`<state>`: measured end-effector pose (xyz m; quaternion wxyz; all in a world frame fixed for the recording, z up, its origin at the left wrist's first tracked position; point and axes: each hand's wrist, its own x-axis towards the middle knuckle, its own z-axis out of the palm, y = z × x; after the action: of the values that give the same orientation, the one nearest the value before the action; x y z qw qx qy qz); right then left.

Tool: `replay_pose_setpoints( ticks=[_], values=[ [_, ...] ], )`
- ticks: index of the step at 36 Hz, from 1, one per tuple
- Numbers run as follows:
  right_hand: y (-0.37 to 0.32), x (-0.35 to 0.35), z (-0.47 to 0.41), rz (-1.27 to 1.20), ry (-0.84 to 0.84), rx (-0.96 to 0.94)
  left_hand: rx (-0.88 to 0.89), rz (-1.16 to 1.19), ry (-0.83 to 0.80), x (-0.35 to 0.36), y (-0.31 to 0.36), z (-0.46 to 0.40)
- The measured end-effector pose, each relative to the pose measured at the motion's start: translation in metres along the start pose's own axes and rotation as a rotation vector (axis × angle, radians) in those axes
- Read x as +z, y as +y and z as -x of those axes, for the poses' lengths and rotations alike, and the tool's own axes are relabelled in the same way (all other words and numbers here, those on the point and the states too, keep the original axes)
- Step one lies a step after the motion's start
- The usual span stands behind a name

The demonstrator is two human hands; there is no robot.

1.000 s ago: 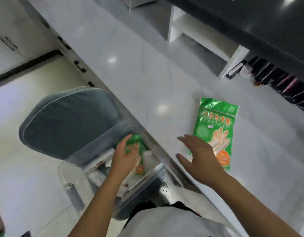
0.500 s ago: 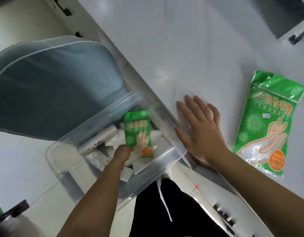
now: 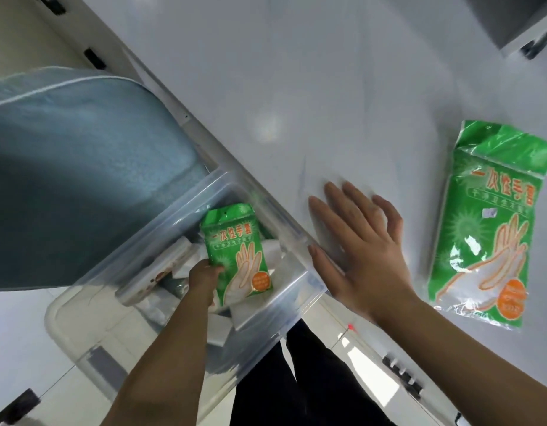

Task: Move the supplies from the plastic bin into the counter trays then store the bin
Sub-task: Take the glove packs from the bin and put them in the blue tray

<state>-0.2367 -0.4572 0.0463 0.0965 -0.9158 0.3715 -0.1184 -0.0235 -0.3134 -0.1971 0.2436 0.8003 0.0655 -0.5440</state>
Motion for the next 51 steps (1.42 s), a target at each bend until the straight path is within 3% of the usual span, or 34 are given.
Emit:
replay_pose_setpoints(
  ticks=[5,12,19,25,31,37,44,51],
  values=[
    [-0.001,-0.001,-0.001,-0.008,-0.011,0.008,0.049,0.113,0.027,-0.015,0.002,0.031],
    [-0.005,-0.008,0.000,-0.024,-0.045,0.024,0.267,0.141,0.102,-0.044,0.018,0.108],
    [-0.010,-0.026,-0.002,-0.024,-0.254,0.083,0.498,0.224,0.138,-0.081,0.033,0.205],
    [-0.008,-0.056,-0.003,-0.375,-0.345,0.194,0.688,0.365,0.087,-0.099,0.060,0.289],
    [0.006,-0.118,0.004,-0.991,-0.262,0.460,0.833,0.461,-0.147,-0.087,0.109,0.353],
    [0.042,-0.174,0.013,-1.301,-0.232,0.566,0.861,0.428,-0.385,-0.037,0.159,0.397],
    [0.087,-0.211,0.045,-1.350,-0.049,0.712,0.778,0.201,-0.685,0.030,0.192,0.419],
    [0.129,-0.209,0.088,-1.290,0.018,0.955,0.630,-0.009,-0.707,0.097,0.188,0.401]
  ],
)
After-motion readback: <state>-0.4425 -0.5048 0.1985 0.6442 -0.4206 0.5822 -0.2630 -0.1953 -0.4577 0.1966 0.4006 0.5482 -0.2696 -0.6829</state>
